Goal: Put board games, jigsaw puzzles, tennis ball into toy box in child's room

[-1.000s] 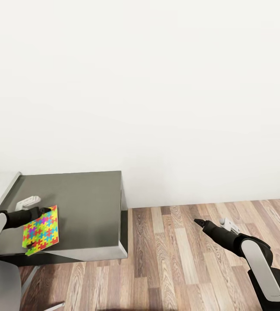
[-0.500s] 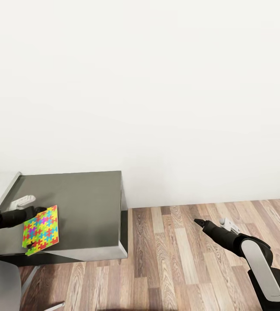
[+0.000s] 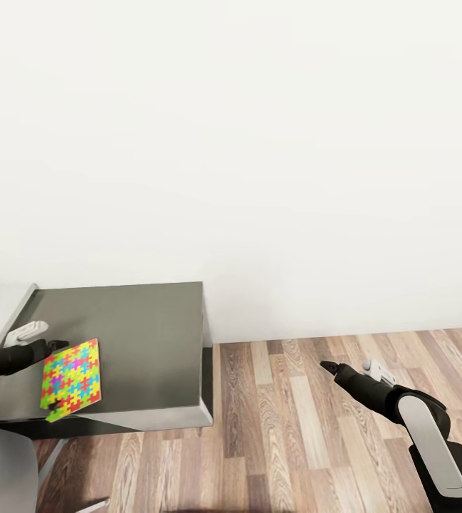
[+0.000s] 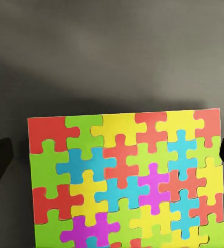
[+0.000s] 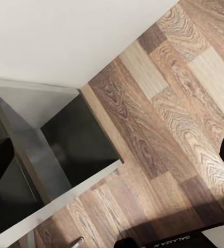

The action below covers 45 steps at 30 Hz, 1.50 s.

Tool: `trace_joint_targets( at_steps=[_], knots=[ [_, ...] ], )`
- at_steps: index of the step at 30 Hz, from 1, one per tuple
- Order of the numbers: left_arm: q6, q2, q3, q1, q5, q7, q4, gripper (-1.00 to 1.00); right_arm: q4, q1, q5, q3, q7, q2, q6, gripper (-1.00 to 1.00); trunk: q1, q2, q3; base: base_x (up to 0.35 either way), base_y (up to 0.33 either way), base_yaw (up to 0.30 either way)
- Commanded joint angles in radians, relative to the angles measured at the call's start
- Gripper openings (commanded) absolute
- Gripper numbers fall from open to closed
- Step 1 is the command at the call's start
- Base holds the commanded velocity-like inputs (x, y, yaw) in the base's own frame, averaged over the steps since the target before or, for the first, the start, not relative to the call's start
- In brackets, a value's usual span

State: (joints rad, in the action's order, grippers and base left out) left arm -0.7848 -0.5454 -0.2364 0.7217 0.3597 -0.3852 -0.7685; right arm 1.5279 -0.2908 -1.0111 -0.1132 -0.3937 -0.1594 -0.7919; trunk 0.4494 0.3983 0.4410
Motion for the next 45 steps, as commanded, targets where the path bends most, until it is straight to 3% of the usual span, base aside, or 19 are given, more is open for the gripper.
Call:
trace_joint_targets(
  at_steps=[1,17,26,36,42,45],
  knots=[
    [-0.007,0.0,-0.003,0.001,0.0,-0.004,0.0,1.0,0.001,-0.001,-0.011,0.0,-0.01,0.0,-0.003,1.0,0.001,0.002,0.002,0.0,0.046,0.0],
    [-0.008,0.0,-0.002,0.001,-0.001,0.005,0.008,1.0,0.001,-0.001,-0.011,0.001,-0.01,0.0,-0.003,1.0,0.001,0.002,0.002,0.0,0.007,0.027],
    [-0.002,-0.001,-0.005,0.004,-0.005,0.0,0.108,1.0,0.002,-0.001,-0.011,0.001,-0.01,0.0,-0.003,1.0,0.001,0.002,0.009,0.0,0.0,0.139],
    [0.005,-0.008,-0.001,0.005,-0.005,-0.003,0.126,1.0,0.015,-0.001,-0.009,0.002,-0.011,-0.001,-0.011,1.0,0.001,0.002,0.014,0.0,0.0,0.068],
    [0.007,-0.004,0.004,0.005,-0.004,-0.011,0.127,1.0,0.017,-0.001,-0.009,0.029,-0.012,-0.001,-0.011,1.0,0.001,0.002,0.018,0.0,0.0,0.004],
    [0.008,-0.001,0.006,0.005,-0.005,-0.047,0.127,1.0,0.017,-0.001,-0.009,0.037,-0.012,-0.002,-0.01,1.0,0.001,0.002,0.022,0.0,0.0,0.0]
  ],
)
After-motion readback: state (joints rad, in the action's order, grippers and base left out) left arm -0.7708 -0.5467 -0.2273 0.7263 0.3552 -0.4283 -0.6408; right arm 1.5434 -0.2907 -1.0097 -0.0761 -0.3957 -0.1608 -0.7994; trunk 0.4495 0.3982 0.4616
